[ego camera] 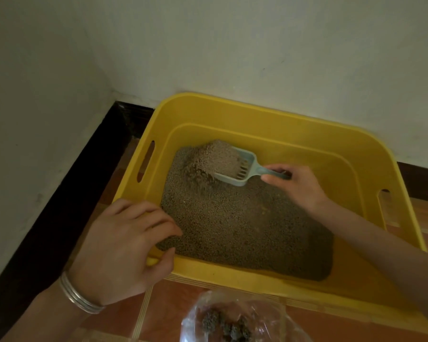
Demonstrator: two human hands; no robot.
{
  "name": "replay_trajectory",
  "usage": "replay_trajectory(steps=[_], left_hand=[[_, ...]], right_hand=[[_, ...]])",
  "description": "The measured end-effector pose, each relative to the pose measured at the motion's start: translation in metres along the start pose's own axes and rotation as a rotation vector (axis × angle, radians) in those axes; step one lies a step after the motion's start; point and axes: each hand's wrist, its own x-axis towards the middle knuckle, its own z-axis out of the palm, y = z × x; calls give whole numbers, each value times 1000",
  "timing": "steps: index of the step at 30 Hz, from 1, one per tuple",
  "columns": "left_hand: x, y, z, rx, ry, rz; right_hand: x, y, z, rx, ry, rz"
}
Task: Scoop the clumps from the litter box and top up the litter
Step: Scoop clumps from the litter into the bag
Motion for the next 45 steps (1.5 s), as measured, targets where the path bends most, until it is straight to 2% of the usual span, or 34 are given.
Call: replay_trajectory(steps=[6, 21, 24, 32, 36, 41, 45], left_hand=[[0, 2, -1, 28, 4, -5], [-2, 4, 0, 45, 24, 7], [-2, 5, 1, 36, 34, 16], [0, 5, 1, 19, 11, 22], [0, 4, 0, -4, 2, 27], [0, 3, 1, -32, 3, 6], [-2, 0, 2, -32, 15, -6]], right_hand=[[-37, 17, -48, -207, 14, -13], [-76, 52, -64, -615, -387, 24], [-75, 49, -45, -534, -437, -25], [-51, 6, 45, -235, -406, -183], [-38, -13, 80, -96, -361, -168], [-36, -9, 78, 15, -340, -134], [-35, -11, 59, 86, -195, -158]])
